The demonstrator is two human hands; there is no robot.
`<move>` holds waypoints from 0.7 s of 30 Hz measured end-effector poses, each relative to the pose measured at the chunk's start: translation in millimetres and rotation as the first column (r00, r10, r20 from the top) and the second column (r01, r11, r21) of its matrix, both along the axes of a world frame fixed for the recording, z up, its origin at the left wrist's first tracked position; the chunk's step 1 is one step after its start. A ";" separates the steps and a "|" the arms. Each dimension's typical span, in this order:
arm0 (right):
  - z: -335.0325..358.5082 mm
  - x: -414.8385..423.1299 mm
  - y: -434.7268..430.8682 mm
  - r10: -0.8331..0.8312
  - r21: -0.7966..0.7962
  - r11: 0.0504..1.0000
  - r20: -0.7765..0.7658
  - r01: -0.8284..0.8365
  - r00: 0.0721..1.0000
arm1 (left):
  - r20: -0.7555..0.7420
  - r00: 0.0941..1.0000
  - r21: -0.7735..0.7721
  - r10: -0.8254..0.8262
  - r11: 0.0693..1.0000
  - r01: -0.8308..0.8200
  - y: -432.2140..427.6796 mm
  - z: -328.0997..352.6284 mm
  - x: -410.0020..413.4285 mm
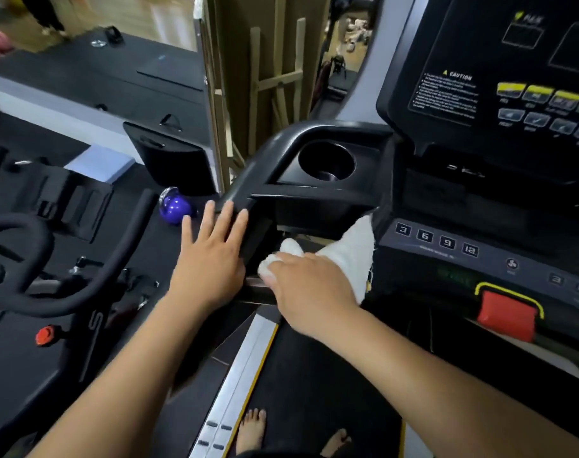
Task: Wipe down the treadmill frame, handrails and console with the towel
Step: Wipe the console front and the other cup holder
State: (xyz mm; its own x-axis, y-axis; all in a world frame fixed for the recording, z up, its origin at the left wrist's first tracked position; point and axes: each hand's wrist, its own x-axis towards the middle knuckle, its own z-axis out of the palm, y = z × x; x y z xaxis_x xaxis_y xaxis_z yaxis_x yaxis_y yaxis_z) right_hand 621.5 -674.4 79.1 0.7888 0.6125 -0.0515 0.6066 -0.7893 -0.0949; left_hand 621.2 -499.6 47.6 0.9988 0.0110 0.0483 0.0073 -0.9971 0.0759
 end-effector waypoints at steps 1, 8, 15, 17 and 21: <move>1.3 0.9 0.2 0.008 -0.070 0.997 -0.026 -0.010 1.000 | -0.052 0.999 -0.008 -0.012 1.000 0.011 6.0 -3.4 4.7; 4.5 -38.5 -12.9 -0.225 -0.103 0.960 0.259 0.259 0.939 | -0.007 0.990 -0.281 -0.143 0.950 0.135 27.8 -4.9 16.8; -10.4 -41.6 98.8 -0.411 0.145 0.854 -0.402 0.500 0.818 | 0.052 0.991 -0.525 -0.120 0.841 0.130 31.3 -2.8 15.6; -10.1 -42.0 64.0 -0.281 0.169 0.924 -0.307 0.342 0.909 | 0.075 0.989 -0.539 -0.129 0.829 0.149 33.3 -3.5 14.0; -5.0 -37.4 -0.4 -0.218 -0.081 0.972 0.052 0.222 0.975 | 0.089 0.987 -0.528 -0.136 0.833 0.163 34.3 -5.9 13.0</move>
